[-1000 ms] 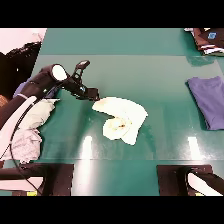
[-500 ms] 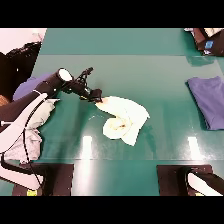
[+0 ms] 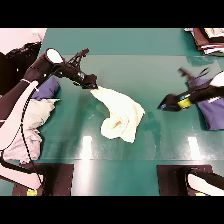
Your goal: Fold the shirts.
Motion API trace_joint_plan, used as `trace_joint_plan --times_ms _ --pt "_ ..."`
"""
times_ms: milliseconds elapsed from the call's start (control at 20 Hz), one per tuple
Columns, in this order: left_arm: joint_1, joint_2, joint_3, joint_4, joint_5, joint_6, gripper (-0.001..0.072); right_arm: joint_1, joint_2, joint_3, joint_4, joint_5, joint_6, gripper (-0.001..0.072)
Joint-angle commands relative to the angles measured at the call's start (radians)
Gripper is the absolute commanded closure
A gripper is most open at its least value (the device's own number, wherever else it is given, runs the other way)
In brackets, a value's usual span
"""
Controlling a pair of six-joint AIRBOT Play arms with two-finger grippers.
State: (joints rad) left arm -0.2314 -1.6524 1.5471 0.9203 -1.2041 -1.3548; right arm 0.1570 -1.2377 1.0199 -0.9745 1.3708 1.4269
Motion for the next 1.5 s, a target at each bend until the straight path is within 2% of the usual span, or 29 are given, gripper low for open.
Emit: trace_joint_plan --times_ms 0,300,400,450,500,650,800,1200,1450 --pt "0.002 0.000 0.024 0.024 -0.027 0.001 0.0678 0.090 -0.129 -0.146 0.148 -0.184 -0.064 0.0303" --pt "0.002 0.000 0.024 0.024 -0.023 0.001 0.0678 0.199 -0.299 -0.048 0.162 -0.261 -0.067 0.0318" --pt "0.002 0.000 0.024 0.024 -0.032 0.001 0.0678 0.217 -0.324 -0.012 0.161 -0.274 -0.067 0.0533" --pt "0.002 0.001 0.024 0.024 -0.040 0.001 0.0678 0.221 -0.325 0.000 0.158 -0.285 -0.068 0.0673" --pt "0.002 0.008 0.024 0.024 -0.043 0.001 0.0679 0.221 -0.319 0.012 0.156 -0.297 -0.068 0.0694" --pt "0.003 0.113 0.025 0.117 -0.010 -0.007 0.0679 0.185 -0.232 0.088 0.087 -0.266 -0.063 0.0695" --pt "0.003 0.307 0.025 0.207 0.003 -0.006 0.0679 0.110 -0.078 0.232 0.012 -0.204 -0.040 0.0696" --pt "0.002 0.830 0.026 0.151 0.045 -0.032 0.0679 0.016 0.262 0.637 -0.026 -0.146 -0.018 0.0697" --pt "0.002 0.882 0.142 0.123 0.017 -0.079 0.0679 0.019 0.288 0.838 -0.155 -0.048 0.026 0.0697"
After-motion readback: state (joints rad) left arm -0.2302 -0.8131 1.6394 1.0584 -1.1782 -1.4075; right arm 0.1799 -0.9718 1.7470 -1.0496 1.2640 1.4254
